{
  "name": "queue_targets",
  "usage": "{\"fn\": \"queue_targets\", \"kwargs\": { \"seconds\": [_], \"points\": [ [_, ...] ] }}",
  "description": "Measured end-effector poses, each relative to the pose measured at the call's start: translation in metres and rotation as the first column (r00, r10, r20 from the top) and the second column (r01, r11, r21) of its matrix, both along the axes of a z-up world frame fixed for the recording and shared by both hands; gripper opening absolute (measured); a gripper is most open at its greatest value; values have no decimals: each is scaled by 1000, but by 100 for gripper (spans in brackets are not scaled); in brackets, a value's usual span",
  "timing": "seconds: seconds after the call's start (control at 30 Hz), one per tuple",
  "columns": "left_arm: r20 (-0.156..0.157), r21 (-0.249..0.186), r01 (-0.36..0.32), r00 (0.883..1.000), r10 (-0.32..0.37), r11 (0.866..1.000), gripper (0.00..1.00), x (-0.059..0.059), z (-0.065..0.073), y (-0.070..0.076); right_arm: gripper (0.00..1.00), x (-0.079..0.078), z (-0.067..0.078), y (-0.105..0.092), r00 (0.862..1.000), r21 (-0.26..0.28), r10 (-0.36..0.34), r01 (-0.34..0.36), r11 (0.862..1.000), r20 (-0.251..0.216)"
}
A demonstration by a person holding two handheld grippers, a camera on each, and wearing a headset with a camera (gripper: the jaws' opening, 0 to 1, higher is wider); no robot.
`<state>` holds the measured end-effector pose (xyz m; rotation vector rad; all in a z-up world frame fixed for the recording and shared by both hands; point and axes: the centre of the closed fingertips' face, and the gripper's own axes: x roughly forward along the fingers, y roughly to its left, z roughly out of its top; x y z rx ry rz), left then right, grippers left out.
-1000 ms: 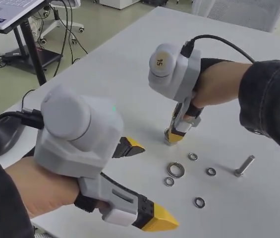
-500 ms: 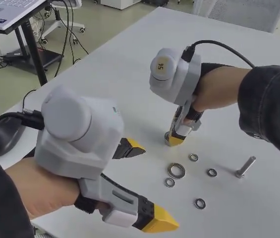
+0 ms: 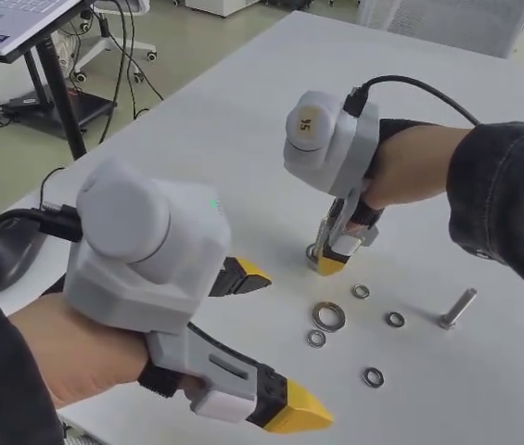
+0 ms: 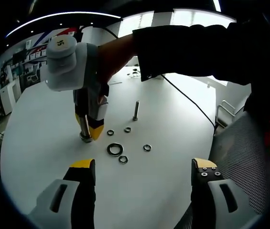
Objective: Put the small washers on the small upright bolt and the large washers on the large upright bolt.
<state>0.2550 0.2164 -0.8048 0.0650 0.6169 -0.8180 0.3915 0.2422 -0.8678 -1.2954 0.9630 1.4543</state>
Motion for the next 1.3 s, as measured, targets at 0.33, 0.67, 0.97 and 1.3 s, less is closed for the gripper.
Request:
{"fn": "queue_targets", "kwargs": {
  "seconds": [0.33, 0.67, 0.97, 1.3],
  "points": [
    [-2, 4, 5, 1000, -5, 1000, 82, 0, -1, 1, 34, 2, 1, -4, 1000, 8, -24, 24, 1000, -9],
    [-1, 6, 7, 1000, -7, 1000, 82, 1, -1, 1, 34, 0, 3, -14, 999, 10, -45, 45, 999, -11],
    [5, 8, 12, 1000, -12, 1000, 82, 1, 0, -1, 34, -4, 7, -21, 998, 10, -56, 56, 998, -12],
    [6, 12, 24, 1000, -24, 1000, 82, 0, 1, -3, 34, -5, 9, -27, 998, 20, -66, 66, 998, -11]
  ]
}}
